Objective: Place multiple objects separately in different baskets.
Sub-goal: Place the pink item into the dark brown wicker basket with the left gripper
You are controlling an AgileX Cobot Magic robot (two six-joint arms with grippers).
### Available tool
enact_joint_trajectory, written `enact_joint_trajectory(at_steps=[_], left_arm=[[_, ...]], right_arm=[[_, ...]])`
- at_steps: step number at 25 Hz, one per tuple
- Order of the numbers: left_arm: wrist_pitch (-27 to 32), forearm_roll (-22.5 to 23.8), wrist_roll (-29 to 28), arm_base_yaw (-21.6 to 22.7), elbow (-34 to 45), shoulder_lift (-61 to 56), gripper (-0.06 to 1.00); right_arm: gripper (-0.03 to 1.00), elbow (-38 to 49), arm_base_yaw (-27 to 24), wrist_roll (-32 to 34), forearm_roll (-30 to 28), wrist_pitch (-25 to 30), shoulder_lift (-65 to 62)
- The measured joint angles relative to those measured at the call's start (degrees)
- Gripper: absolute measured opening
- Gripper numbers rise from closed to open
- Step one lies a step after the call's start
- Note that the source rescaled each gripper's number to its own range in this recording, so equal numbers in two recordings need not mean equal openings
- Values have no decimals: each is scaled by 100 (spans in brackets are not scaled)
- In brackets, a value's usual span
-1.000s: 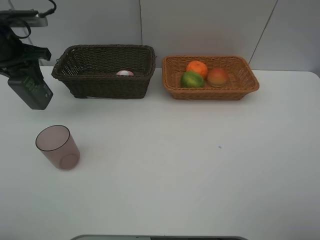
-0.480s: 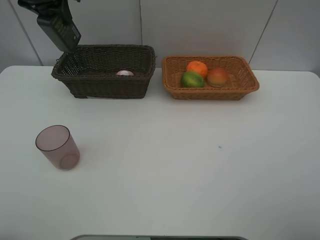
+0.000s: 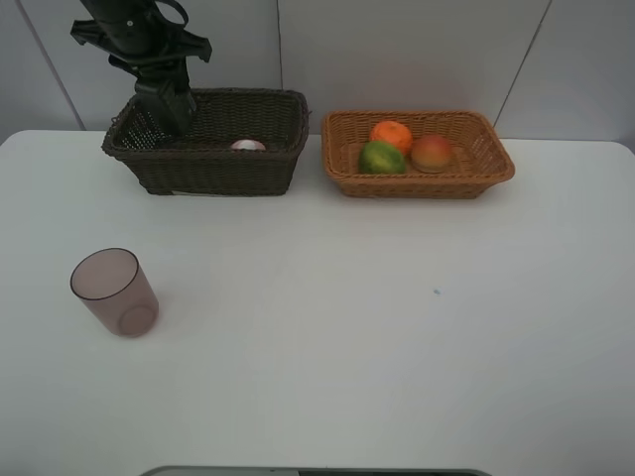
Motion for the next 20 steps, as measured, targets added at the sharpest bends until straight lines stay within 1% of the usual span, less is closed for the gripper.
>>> enact_joint_trajectory(at_steps=[7, 10, 15, 20], left_arm=[[-188, 15, 0, 0, 0, 627, 52], [-278, 11, 0, 0, 0, 714, 52], [-599, -20, 0, 0, 0, 765, 52], [-660, -45, 0, 0, 0, 868, 52]], right_arm=[[86, 0, 0, 0, 0, 0, 0], [86, 0, 0, 0, 0, 0, 0], [86, 0, 0, 0, 0, 0, 0], [86, 0, 0, 0, 0, 0, 0]])
